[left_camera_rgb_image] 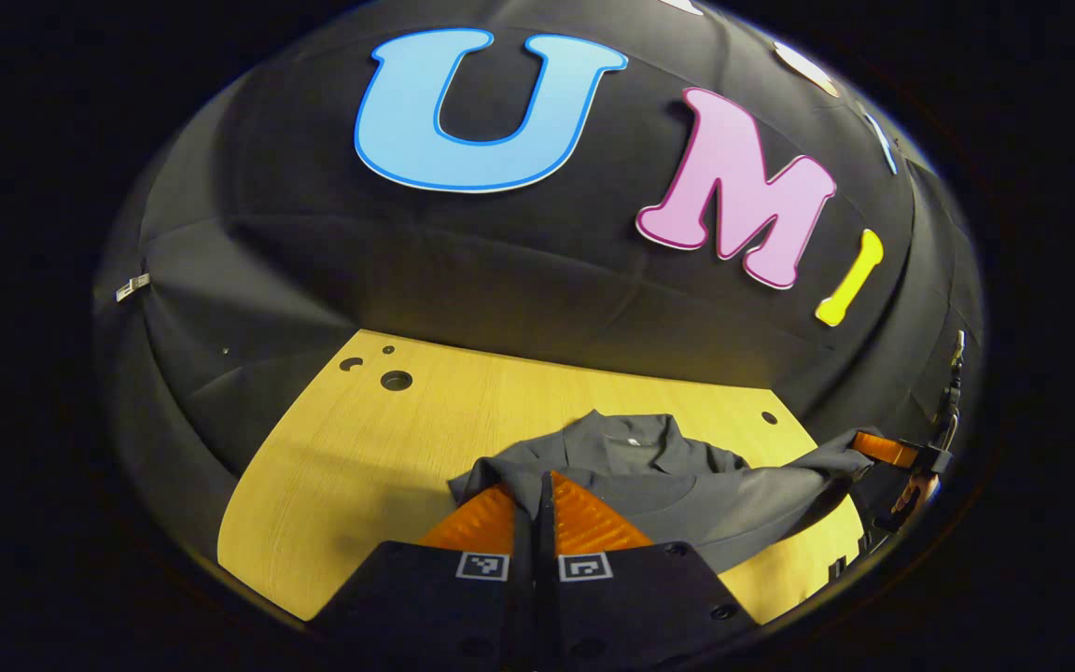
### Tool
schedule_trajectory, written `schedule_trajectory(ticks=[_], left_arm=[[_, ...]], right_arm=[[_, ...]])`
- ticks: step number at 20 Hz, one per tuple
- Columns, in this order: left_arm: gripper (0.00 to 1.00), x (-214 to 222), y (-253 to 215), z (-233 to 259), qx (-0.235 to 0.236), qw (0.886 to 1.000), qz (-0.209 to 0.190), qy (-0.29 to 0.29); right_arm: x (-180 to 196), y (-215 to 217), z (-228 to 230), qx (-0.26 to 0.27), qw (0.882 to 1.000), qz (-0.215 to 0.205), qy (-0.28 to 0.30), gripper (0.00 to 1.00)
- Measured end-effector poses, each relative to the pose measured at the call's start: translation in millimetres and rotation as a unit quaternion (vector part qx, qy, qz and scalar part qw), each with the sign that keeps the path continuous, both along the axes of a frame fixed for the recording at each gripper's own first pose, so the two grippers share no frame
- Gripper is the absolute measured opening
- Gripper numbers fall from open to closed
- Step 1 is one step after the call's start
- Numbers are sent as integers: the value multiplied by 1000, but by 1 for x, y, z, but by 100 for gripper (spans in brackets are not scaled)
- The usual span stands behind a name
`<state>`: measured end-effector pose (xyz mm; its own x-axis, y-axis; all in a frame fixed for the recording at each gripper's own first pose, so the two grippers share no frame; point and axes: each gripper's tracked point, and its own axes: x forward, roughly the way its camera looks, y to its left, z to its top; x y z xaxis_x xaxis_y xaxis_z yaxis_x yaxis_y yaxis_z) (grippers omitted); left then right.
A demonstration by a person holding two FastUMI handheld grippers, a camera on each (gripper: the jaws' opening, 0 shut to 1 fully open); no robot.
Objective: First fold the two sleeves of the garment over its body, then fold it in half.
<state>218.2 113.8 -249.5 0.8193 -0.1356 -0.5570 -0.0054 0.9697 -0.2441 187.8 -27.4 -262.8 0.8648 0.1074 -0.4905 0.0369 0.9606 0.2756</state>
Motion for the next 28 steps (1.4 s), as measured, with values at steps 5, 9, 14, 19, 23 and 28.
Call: schedule_trajectory(ticks=[5,9,14,19,23,28], left_arm=[[5,41,3,-42,8,1000,8,25],[5,72,5,-84,18,999,11,44],[5,100,3,-134,31,997,14,68],[5,111,4,-180,38,995,20,94],[5,110,3,-194,38,994,26,98],[12,108,0,-193,64,993,31,98]], right_arm=[[35,-1,-43,7,1000,-11,24,5],[64,-6,-86,12,999,-18,48,5],[86,-7,-142,3,996,-20,87,5],[94,-2,-186,-4,994,-13,111,5],[95,-2,-199,-10,993,-8,121,6],[90,-3,-193,-12,992,-2,124,19]])
